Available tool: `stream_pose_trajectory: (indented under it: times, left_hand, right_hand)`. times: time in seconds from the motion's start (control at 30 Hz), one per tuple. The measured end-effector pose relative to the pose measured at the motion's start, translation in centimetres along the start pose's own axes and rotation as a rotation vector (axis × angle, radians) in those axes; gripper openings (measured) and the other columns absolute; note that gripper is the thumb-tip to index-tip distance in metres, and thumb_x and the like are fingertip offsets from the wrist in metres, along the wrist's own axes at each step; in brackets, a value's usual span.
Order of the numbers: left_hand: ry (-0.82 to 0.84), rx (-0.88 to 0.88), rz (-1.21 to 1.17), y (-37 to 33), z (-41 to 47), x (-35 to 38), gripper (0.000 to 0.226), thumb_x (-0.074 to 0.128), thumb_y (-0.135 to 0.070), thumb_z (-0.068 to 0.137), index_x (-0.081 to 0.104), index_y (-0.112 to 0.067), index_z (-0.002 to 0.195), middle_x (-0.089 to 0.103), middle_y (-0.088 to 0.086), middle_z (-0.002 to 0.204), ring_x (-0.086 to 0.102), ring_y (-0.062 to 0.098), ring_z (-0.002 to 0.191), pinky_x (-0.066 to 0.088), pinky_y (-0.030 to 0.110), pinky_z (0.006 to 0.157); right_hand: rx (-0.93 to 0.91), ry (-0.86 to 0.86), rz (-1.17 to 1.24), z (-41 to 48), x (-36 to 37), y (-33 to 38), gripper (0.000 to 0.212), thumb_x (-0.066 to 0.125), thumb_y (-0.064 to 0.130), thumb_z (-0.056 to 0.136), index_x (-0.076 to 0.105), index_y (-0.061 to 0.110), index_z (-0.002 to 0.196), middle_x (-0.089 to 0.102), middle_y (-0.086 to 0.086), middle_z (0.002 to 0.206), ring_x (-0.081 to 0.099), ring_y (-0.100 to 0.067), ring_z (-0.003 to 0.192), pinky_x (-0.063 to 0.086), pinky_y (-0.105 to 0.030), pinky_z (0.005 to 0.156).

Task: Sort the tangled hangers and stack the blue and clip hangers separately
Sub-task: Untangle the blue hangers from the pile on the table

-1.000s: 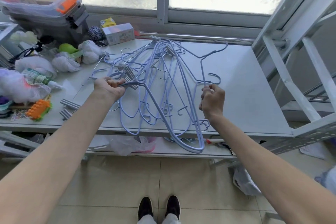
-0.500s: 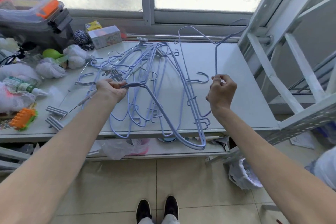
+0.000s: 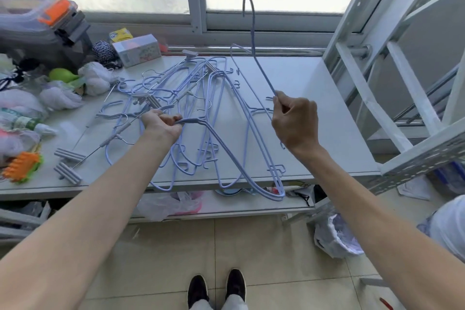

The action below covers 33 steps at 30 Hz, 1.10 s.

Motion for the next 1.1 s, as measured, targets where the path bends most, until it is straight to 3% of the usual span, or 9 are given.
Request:
stream_pose_trajectory:
  times: [0.1,0.23,0.33,0.47,0.6,0.73,0.83,0.97,1.1]
  left_hand:
    - [0.018,0.003,-0.035,0.1,0.1,0.1,0.042,0.019,-0.010,0.098,0.017,-0.020,0.058,0.011,-0.004,0.031,0.009,0.018,0.028,0.032,0.025,0.056]
    - [0.070,0.003,-0.048,0.3,0.1,0.1,0.045,0.022,-0.017,0.102,0.020,-0.019,0.058,0.012,-0.005,0.031,0.010,0.015,0.027,0.032,0.024,0.054]
    - [0.113,-0.022,-0.064,0.2,0.2,0.2,0.048,0.025,-0.020,0.104,0.024,-0.019,0.056,0.014,-0.005,0.032,0.012,0.015,0.026,0.033,0.024,0.054]
    - [0.139,-0.043,-0.054,0.2,0.1,0.3,0.049,0.030,-0.024,0.104,0.030,-0.018,0.056,0.018,-0.004,0.033,0.017,0.014,0.027,0.036,0.023,0.058]
    - [0.148,-0.071,-0.103,0.4,0.4,0.5,0.046,0.036,-0.024,0.102,0.030,-0.017,0.057,0.028,-0.005,0.035,0.024,0.012,0.035,0.035,0.023,0.060]
    - [0.124,-0.113,-0.075,0.4,0.8,0.1,0.043,0.037,-0.024,0.100,0.031,-0.017,0.058,0.033,-0.003,0.040,0.028,0.012,0.041,0.034,0.022,0.058]
    - [0.107,-0.108,-0.064,0.5,0.8,0.0,0.044,0.038,-0.029,0.101,0.036,-0.017,0.059,0.036,-0.002,0.053,0.028,0.013,0.050,0.034,0.024,0.060]
    - [0.102,-0.104,-0.096,0.6,0.8,-0.1,0.048,0.037,-0.036,0.101,0.036,-0.017,0.058,0.036,-0.002,0.038,0.029,0.012,0.045,0.037,0.023,0.064]
    - [0.117,-0.114,-0.064,0.3,1.0,0.0,0.047,0.032,-0.028,0.104,0.031,-0.018,0.058,0.029,-0.004,0.034,0.022,0.012,0.044,0.038,0.023,0.064]
  right_hand:
    - [-0.128,0.046,-0.275,0.3,-0.4,1.2,0.021,0.048,0.009,0.096,0.068,0.007,0.101,0.057,-0.010,0.055,0.054,-0.035,0.053,0.041,-0.031,0.049]
    - [-0.270,0.186,-0.492,-0.6,0.4,2.3,0.019,0.048,0.004,0.090,0.063,0.010,0.100,0.063,-0.007,0.068,0.063,-0.036,0.065,0.030,-0.030,0.052]
    - [-0.352,0.262,-0.559,-2.5,1.1,2.9,0.032,0.055,0.001,0.077,0.064,0.010,0.105,0.066,-0.005,0.068,0.065,-0.033,0.061,0.026,-0.027,0.050]
    - [-0.362,0.313,-0.620,-4.7,1.4,3.8,0.056,0.077,0.002,0.043,0.077,0.008,0.098,0.054,0.000,0.043,0.051,-0.022,0.031,0.019,-0.017,0.044]
    - [-0.348,0.437,-0.676,-6.6,2.0,5.1,0.059,0.075,0.007,0.041,0.078,0.014,0.100,0.050,0.004,0.038,0.039,-0.014,0.029,0.017,-0.017,0.043]
    - [-0.360,0.372,-0.547,-7.0,2.2,5.5,0.067,0.077,0.000,0.026,0.079,0.007,0.093,0.042,0.003,0.032,0.018,-0.017,0.033,0.014,-0.015,0.042]
    - [-0.336,0.406,-0.524,-7.6,2.5,5.2,0.063,0.078,-0.001,0.031,0.079,0.007,0.094,0.044,0.003,0.035,0.021,-0.018,0.031,0.006,-0.015,0.042]
    - [-0.263,0.433,-0.523,-8.4,3.3,4.4,0.022,0.079,0.000,0.054,0.066,0.009,0.070,0.051,-0.003,0.053,0.044,-0.028,0.031,0.002,-0.018,0.042]
    - [-0.256,0.446,-0.402,-8.9,4.3,3.0,0.007,0.059,0.013,0.092,0.061,0.007,0.091,0.053,-0.009,0.081,0.055,-0.036,0.050,0.026,-0.029,0.046]
Point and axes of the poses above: each hand's wrist, its own z-axis towards the middle knuckle, its own x-axis out of the palm, y = z × x, the point moved 1 cm from there along z, towards the middle knuckle
